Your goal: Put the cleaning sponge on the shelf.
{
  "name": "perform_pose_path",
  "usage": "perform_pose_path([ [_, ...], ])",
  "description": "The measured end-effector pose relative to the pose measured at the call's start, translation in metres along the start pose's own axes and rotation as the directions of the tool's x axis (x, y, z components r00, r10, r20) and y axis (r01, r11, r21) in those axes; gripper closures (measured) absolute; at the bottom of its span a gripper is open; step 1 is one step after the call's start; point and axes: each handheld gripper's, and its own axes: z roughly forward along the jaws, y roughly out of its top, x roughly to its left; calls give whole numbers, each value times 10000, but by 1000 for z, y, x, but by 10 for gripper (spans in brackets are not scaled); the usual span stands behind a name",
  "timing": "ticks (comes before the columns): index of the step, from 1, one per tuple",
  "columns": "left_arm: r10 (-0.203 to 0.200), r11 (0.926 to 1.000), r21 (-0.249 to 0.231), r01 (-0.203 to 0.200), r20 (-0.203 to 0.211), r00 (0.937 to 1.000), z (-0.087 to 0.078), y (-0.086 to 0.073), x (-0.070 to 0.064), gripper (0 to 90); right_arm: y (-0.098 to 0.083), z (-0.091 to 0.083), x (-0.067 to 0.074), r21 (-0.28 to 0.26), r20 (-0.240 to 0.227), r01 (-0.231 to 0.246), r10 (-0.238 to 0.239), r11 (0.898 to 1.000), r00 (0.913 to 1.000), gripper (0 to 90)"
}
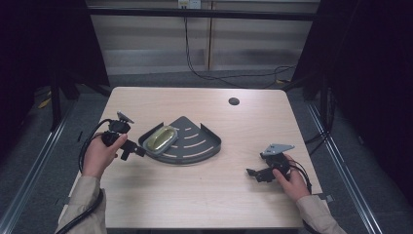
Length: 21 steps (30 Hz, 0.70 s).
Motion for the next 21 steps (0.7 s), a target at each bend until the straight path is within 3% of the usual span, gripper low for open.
perform_pose_path([
  [21,-8,9998,-184,9,22,10000,25,-37,9,182,0,0,0,1,3,5,-5,10000,10000,106],
])
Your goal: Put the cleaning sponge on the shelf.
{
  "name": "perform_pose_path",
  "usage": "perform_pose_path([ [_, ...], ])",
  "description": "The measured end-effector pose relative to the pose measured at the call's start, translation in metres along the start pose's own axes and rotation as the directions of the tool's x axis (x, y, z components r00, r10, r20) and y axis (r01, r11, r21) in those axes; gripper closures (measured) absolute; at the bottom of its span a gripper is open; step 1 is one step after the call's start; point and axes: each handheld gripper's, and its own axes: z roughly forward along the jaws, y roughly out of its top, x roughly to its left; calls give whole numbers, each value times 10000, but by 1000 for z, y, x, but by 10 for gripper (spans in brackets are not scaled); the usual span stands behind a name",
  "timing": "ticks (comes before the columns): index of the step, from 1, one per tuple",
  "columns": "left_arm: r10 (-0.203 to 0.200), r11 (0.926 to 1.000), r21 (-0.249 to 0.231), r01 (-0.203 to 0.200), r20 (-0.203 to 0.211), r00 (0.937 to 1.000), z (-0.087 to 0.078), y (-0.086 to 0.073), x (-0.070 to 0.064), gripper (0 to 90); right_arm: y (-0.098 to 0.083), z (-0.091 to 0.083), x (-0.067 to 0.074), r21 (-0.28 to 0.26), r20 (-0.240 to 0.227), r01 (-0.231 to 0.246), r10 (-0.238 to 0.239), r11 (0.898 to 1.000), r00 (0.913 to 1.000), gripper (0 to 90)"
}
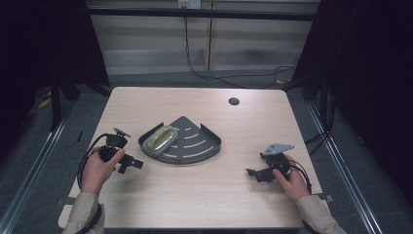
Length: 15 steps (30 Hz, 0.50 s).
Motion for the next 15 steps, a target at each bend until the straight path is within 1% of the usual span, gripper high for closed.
perform_pose_path([
  [1,56,10000,-10,-56,-22,10000,1,-2,1,182,0,0,0,1,1,-3,3,10000,10000,106],
  [2,29,10000,-72,-29,-13,10000,3,-4,1,182,0,0,0,0,-2,-4,4,10000,10000,106],
  [3,86,10000,-29,-86,-21,10000,3,-6,2,182,0,0,0,0,1,-2,2,10000,10000,106],
  [4,2,10000,-90,-2,-6,10000,5,-8,2,182,0,0,0,1,-1,-1,1,10000,10000,105],
  [6,50,10000,1,-50,3,10000,8,-11,4,182,0,0,0,0,-1,-1,1,10000,10000,106],
  [9,112,9999,-28,-112,-16,9999,10,-16,6,182,0,0,0,0,1,-5,5,10000,10000,105],
  [10,67,9998,-159,-68,-56,10000,12,-17,6,182,0,0,0,-3,2,-5,5,10000,10000,106],
  [11,50,9998,-190,-51,-44,10000,12,-18,6,182,0,0,0,0,2,2,-2,10000,10000,106],
  [12,173,9996,-200,-174,-64,9998,13,-19,7,182,0,0,0,-1,1,-5,5,10000,10000,106],
  [14,255,9990,-358,-258,-99,9996,14,-21,6,178,0,0,0,-1,0,-1,1,10000,10000,105],
  [15,344,9988,-352,-347,-79,9994,13,-22,7,175,0,0,0,-1,1,1,-1,10000,10000,106],
])
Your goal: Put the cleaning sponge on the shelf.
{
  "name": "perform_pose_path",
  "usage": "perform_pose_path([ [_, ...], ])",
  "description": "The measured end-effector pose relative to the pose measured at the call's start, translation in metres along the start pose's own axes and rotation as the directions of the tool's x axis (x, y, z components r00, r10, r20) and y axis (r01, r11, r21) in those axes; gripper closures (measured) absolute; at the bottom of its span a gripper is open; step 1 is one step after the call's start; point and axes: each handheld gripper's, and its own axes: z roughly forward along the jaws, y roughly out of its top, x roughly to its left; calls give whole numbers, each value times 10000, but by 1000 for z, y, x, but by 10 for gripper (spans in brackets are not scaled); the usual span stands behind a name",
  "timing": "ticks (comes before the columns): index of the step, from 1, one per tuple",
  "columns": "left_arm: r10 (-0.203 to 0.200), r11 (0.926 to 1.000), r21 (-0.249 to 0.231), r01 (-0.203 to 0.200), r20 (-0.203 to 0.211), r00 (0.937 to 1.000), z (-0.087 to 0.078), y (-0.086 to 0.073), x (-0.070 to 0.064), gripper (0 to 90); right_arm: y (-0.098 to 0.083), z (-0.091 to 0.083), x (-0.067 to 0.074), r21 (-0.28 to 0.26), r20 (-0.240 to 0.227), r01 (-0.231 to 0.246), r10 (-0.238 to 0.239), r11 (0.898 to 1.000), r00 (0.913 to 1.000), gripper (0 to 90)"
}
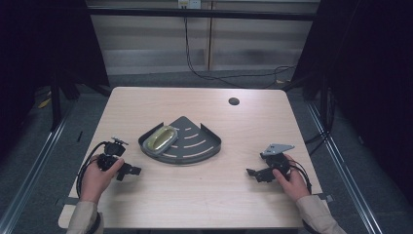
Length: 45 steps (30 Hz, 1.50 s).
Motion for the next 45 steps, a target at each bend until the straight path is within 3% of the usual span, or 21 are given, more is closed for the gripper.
perform_pose_path([
  [6,356,9985,-411,-362,-140,9993,2,-5,-3,156,0,0,0,1,-2,-3,3,10000,10000,106],
  [8,684,9962,-516,-701,-328,9971,3,-7,-3,154,0,0,0,1,-1,-1,1,10000,10000,105],
  [18,873,9865,-1340,-937,-530,9948,5,-17,-5,139,0,0,0,2,-2,-1,1,10000,10000,106],
  [24,1292,9741,-1769,-1406,-742,9888,6,-24,-3,132,0,0,0,2,-2,-4,4,10000,10000,105],
  [33,1556,9589,-2269,-1706,-828,9843,10,-31,-4,92,0,0,0,1,-3,1,-1,10000,10000,106],
  [36,1916,9494,-2321,-2116,-1060,9757,12,-34,-6,68,0,0,0,-1,-1,-6,6,10000,10000,105],
  [38,2079,9429,-2459,-2247,-926,9738,14,-36,-6,27,0,0,0,-1,0,-7,7,10000,10000,105],
  [45,2142,9321,-2782,-2320,-933,9723,16,-40,-5,0,0,0,0,1,1,-2,2,10000,10000,105],
])
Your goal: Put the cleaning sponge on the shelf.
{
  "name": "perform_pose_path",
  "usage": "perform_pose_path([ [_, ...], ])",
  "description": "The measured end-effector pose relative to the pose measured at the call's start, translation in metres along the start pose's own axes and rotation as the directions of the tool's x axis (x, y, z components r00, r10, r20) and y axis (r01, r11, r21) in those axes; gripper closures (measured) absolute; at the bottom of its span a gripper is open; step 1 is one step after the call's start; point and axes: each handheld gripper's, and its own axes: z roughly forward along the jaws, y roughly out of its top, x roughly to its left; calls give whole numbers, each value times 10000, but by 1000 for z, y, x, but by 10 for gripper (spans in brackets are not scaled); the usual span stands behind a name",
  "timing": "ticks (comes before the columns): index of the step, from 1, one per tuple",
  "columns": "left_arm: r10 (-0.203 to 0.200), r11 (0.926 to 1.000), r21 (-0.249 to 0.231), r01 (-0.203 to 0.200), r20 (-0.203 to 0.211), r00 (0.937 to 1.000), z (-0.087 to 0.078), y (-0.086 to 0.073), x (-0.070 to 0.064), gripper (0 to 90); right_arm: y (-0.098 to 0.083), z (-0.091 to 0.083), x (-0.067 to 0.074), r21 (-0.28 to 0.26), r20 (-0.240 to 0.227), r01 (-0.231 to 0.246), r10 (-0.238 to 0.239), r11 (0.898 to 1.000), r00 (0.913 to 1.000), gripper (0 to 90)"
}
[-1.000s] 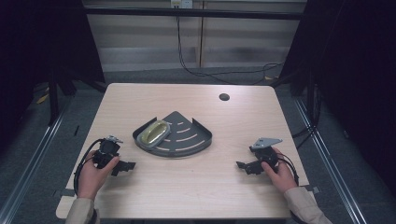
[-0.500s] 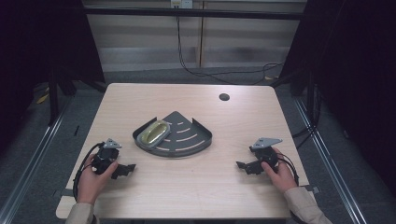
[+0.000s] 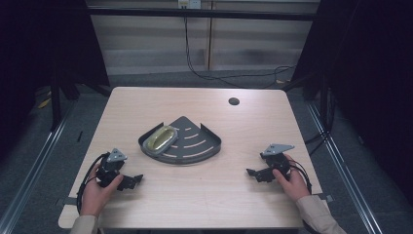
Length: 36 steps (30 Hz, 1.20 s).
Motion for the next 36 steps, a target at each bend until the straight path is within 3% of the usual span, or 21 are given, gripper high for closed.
perform_pose_path([
  [20,-79,9988,-491,77,-44,10000,0,-6,-1,0,0,0,0,3,0,0,0,10000,10000,106],
  [36,2,9989,-477,-6,-90,10000,0,-5,0,0,0,0,0,0,0,0,0,10000,10000,105],
])
